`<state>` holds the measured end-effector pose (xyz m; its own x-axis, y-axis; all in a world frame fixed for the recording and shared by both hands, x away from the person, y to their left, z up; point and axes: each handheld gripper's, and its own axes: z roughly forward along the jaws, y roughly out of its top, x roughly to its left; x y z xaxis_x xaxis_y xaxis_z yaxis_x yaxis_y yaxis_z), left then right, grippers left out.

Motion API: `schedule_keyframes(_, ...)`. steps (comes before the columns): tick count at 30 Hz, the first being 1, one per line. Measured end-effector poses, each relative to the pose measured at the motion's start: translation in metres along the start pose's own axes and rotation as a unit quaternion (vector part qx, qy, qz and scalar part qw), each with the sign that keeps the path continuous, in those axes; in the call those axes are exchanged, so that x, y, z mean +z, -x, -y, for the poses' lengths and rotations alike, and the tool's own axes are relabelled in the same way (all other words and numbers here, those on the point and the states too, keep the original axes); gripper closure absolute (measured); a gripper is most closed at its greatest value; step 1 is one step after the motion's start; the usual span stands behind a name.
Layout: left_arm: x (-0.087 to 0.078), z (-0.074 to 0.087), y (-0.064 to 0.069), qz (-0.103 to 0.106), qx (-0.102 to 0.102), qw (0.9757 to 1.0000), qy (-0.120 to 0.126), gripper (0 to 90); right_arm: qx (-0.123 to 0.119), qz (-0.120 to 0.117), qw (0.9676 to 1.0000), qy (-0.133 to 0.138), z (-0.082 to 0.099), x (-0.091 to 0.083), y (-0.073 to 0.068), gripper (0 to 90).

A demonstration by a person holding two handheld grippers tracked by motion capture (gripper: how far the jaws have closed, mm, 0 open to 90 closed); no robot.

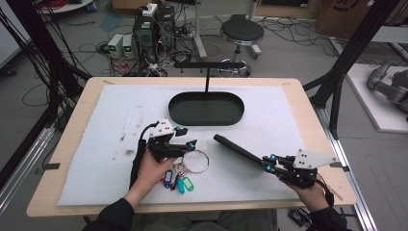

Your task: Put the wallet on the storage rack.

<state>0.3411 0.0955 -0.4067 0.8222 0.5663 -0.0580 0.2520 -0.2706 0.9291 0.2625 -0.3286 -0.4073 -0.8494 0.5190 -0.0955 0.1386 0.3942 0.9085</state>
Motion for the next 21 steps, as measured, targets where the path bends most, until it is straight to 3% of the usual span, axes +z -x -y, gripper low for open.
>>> schedule_keyframes(4,0.007,-0.003,0.002,0.011,0.003,0.9999,0.004,40.3,0.024,-0.008,0.9995,0.021,0.0,-0.005,0.004,82.7)
schedule_keyframes(6,0.013,-0.004,0.004,0.018,0.0,0.9998,0.007,39.3,0.029,-0.004,0.9993,0.024,0.001,-0.006,0.006,82.6)
schedule_keyframes(13,0.036,-0.009,0.017,0.027,0.02,0.9993,-0.015,39.0,0.053,0.025,0.9982,0.016,0.004,-0.009,0.012,81.3)
schedule_keyframes(18,0.037,-0.009,0.019,0.026,0.024,0.9991,-0.023,39.0,0.076,0.038,0.9963,0.014,0.005,-0.009,0.015,77.5)
schedule_keyframes(19,0.036,-0.009,0.018,0.024,0.022,0.9993,-0.021,38.8,0.078,0.052,0.9956,0.009,0.006,-0.008,0.016,71.5)
schedule_keyframes(21,0.033,-0.009,0.016,0.018,0.017,0.9995,-0.017,38.8,0.086,0.055,0.9947,0.008,0.005,-0.009,0.016,69.2)
